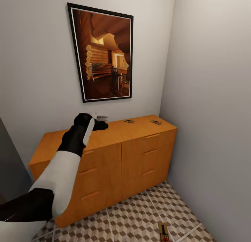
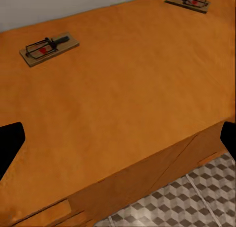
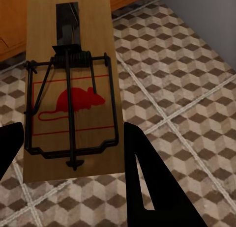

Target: Take the four mousetraps from the cabinet in the bathroom and place them on the bathroom floor. Make sure all four end up on the same floor surface, and ensure that at least two of them are either under or directly next to the same bathroom sink.

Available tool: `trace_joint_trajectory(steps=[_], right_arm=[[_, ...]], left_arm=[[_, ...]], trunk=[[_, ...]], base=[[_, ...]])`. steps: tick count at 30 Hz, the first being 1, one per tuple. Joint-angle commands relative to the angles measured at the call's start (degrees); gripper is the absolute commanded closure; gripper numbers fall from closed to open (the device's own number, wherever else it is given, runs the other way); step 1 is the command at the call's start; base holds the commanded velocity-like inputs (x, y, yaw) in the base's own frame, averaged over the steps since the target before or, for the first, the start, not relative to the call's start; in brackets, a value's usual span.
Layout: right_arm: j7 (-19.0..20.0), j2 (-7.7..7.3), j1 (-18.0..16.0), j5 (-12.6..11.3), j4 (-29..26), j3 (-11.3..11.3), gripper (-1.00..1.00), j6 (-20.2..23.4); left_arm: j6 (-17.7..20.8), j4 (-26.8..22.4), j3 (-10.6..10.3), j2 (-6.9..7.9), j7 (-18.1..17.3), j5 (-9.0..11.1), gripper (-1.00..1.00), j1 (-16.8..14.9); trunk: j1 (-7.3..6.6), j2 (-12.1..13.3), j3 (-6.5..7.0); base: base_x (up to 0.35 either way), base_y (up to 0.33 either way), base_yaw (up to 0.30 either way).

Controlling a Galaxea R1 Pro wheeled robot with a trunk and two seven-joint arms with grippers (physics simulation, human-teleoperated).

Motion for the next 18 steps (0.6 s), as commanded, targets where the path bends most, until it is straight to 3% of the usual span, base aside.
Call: trace_joint_trajectory(steps=[1,4,6,9,13,16,18], right_arm=[[-0.31,0.02,-0.04,0.27,0.03,-0.30,1.00,-0.16],[-0.31,0.08,-0.04,0.27,0.03,-0.30,1.00,-0.15],[-0.31,0.11,-0.04,0.27,0.03,-0.30,1.00,-0.15],[-0.31,0.11,-0.04,0.27,0.03,-0.30,1.00,-0.15],[-0.31,0.06,-0.04,0.27,0.03,-0.30,1.00,-0.15],[-0.31,0.05,-0.04,0.27,0.03,-0.30,1.00,-0.15],[-0.31,0.06,-0.04,0.27,0.03,-0.30,1.00,-0.15]], left_arm=[[0.21,0.60,-0.04,0.01,0.35,0.19,-1.00,-1.19],[0.21,4.11,0.91,0.04,0.74,0.19,-1.00,-6.25],[0.20,6.48,3.13,0.17,1.45,0.19,-1.00,-9.07],[0.25,8.22,4.77,0.61,1.79,0.19,-1.00,-10.40],[0.70,12.43,5.68,2.40,1.29,0.24,-1.00,-11.10],[0.86,15.60,5.84,3.67,-1.27,0.22,-1.00,-11.26],[0.89,17.08,5.39,5.52,-5.79,0.12,-1.00,-11.31]], trunk=[[0.00,-0.03,-0.07],[0.00,-0.03,-0.07],[0.00,-0.03,-0.07],[0.00,-0.03,-0.07],[0.00,-0.03,-0.07],[0.00,-0.03,-0.07],[0.00,-0.03,-0.07]], base=[[0.000,0.000,0.000],[0.000,0.000,0.000],[0.000,0.000,0.000],[0.000,0.000,0.000],[0.000,0.000,0.000],[0.000,0.000,0.000],[0.000,0.000,0.000]])
